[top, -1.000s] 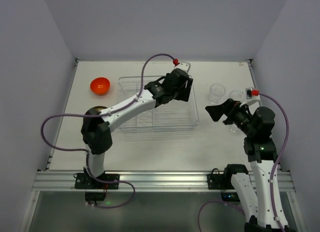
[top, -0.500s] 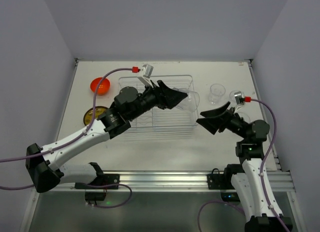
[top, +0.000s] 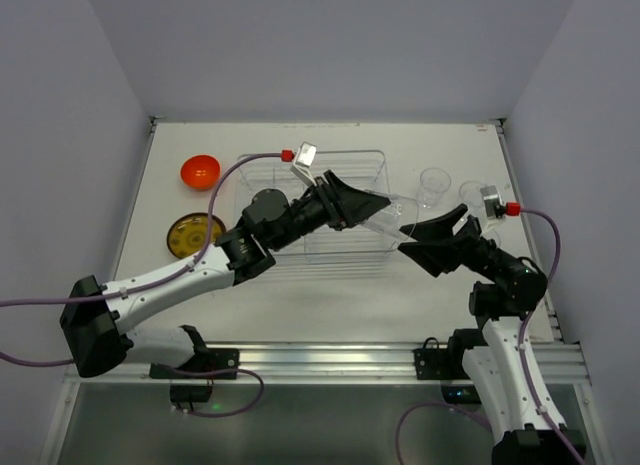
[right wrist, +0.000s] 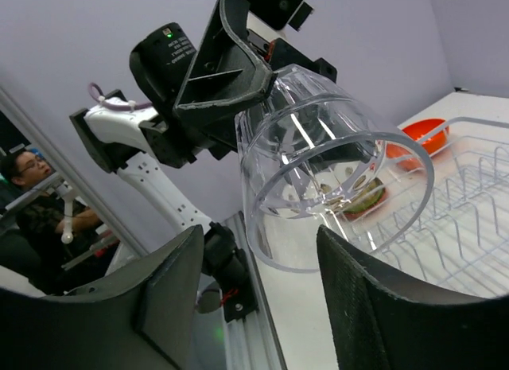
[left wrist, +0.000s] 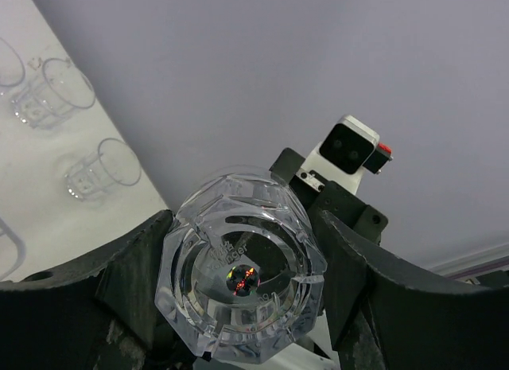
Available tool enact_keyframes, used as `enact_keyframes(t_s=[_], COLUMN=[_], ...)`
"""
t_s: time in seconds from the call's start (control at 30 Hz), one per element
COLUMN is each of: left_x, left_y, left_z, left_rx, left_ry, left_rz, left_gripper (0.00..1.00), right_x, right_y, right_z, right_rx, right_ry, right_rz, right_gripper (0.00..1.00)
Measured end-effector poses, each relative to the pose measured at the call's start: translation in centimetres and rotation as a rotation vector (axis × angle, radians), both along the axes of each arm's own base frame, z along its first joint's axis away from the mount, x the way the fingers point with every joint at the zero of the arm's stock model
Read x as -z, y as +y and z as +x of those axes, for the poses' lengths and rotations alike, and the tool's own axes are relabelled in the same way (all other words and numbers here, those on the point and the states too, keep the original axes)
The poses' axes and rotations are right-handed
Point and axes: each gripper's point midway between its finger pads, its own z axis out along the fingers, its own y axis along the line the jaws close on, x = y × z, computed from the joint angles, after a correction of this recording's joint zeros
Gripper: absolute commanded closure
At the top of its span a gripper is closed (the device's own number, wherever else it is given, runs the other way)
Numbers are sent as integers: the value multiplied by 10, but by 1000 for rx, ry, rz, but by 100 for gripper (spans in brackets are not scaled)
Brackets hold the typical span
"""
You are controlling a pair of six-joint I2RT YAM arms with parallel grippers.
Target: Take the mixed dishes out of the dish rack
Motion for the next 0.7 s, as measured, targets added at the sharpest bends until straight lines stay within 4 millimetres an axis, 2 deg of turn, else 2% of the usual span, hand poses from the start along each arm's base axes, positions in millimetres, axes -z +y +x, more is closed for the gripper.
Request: enact_keyframes(t_s=[0.1, 0.2, 0.27, 0.4, 0.43, 0.5, 0.53, 0.57, 0.6, 0.7], left_x=[-2, 1, 5, 4, 3, 1, 2, 2, 3, 12], left_y=[-3, -8, -11, -15, -15, -13, -13, -13, -11, -7], left_z=[0, 1, 1, -2, -2, 0, 1, 1, 4, 17], left_rx=[12, 22, 35, 57, 59, 51, 51, 50, 43, -1], left_ry=[11, 27, 40, 49, 45, 34, 33, 30, 30, 42], left_rz=[-26, -38, -40, -65, -67, -70, -68, -68, -61, -2], left_gripper=[100, 100, 100, 100, 95, 81, 46, 28, 3, 0], right_x=[-7, -14, -17, -18, -19, -20, -20, -20, -19, -11], right_y=[2, 8, 10, 12, 11, 10, 10, 9, 9, 8], right_z=[-3, -10, -11, -6, -4, 1, 2, 2, 3, 4], right_rx=[-24, -60, -79, -79, -68, -44, -37, -27, -15, 33], right_ry=[-19, -50, -60, -76, -77, -74, -78, -81, -80, -98], right_rz=[25, 41, 50, 60, 68, 81, 79, 77, 73, 25], right_gripper=[49, 65, 69, 97, 100, 100, 100, 100, 100, 100])
